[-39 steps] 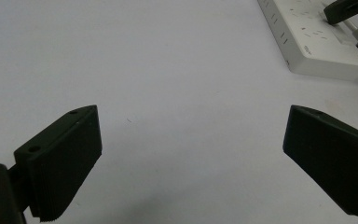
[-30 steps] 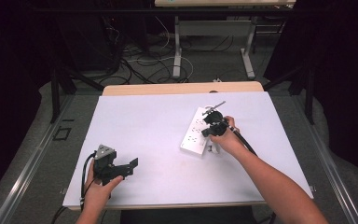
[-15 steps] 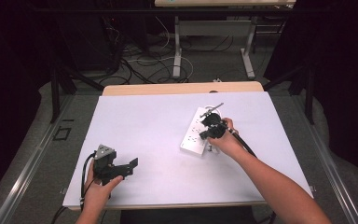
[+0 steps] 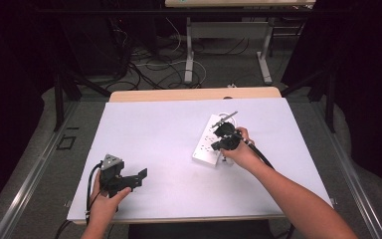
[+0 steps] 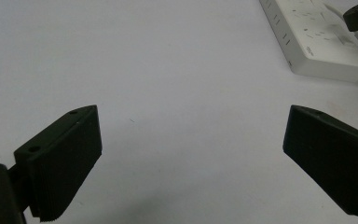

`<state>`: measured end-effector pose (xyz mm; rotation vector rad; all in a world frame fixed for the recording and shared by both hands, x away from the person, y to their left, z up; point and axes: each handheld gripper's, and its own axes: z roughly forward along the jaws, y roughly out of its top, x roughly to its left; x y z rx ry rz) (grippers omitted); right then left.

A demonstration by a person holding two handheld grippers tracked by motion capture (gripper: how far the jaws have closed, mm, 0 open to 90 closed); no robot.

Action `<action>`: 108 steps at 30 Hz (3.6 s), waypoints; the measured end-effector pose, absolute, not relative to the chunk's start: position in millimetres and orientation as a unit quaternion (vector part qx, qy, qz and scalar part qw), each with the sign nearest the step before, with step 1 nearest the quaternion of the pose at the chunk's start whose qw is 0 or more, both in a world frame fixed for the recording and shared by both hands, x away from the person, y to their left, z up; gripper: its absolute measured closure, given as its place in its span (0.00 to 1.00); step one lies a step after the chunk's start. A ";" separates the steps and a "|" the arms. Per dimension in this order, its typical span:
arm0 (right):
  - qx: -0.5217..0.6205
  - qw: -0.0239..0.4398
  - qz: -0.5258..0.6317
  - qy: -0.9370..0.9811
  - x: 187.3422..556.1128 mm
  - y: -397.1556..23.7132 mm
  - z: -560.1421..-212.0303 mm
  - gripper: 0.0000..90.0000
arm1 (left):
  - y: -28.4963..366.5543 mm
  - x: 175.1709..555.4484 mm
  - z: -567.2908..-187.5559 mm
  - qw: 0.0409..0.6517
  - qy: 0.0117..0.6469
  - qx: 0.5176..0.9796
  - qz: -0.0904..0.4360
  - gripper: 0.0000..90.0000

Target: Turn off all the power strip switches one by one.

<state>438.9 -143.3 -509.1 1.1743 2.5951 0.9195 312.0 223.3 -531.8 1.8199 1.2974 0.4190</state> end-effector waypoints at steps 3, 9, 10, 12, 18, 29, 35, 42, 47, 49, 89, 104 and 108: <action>0.387 0.075 0.296 0.870 437.9 -144.7 -506.6 1.00 | 223.8 312.1 -531.7 0.420 0.518 0.726 0.166 0.05; 0.383 0.072 0.294 0.873 434.5 -144.4 -506.1 1.00 | 226.1 312.6 -532.7 0.420 0.519 0.726 0.167 0.05; 0.386 0.067 0.288 0.874 433.9 -143.7 -505.6 1.00 | 226.3 312.7 -532.8 0.419 0.519 0.726 0.167 0.05; 0.382 0.070 0.306 0.869 432.2 -143.2 -509.0 1.00 | 225.9 312.6 -533.2 0.420 0.521 0.724 0.166 0.05; 0.382 0.063 0.284 0.877 428.8 -139.3 -509.0 1.00 | 225.7 311.2 -531.5 0.421 0.523 0.721 0.169 0.05; 0.379 0.068 0.284 0.878 429.7 -143.5 -515.3 1.00 | 226.3 311.0 -531.4 0.418 0.522 0.724 0.171 0.05; 0.378 0.069 0.293 0.875 430.5 -143.0 -516.7 1.00 | 226.5 310.8 -531.4 0.418 0.523 0.723 0.172 0.05; 0.376 0.070 0.278 0.881 429.1 -142.4 -515.3 1.00 | 225.5 310.7 -531.3 0.419 0.523 0.722 0.172 0.05; 0.373 0.075 0.275 0.883 426.4 -139.5 -517.6 1.00 | 225.3 310.3 -530.9 0.419 0.523 0.722 0.172 0.05; 0.366 0.077 0.283 0.883 427.8 -141.4 -518.8 1.00 | 225.8 310.1 -531.0 0.418 0.522 0.723 0.173 0.05; 0.393 0.052 0.310 0.864 418.8 -154.4 -498.0 0.88 | 230.3 310.1 -530.4 0.418 0.528 0.718 0.175 0.05; 0.411 0.086 0.345 0.839 400.8 -178.6 -491.9 0.48 | 238.0 310.0 -528.3 0.418 0.537 0.710 0.182 0.05; 0.413 0.093 0.354 0.834 396.2 -188.2 -489.7 0.48 | 240.2 309.9 -527.7 0.417 0.540 0.708 0.184 0.05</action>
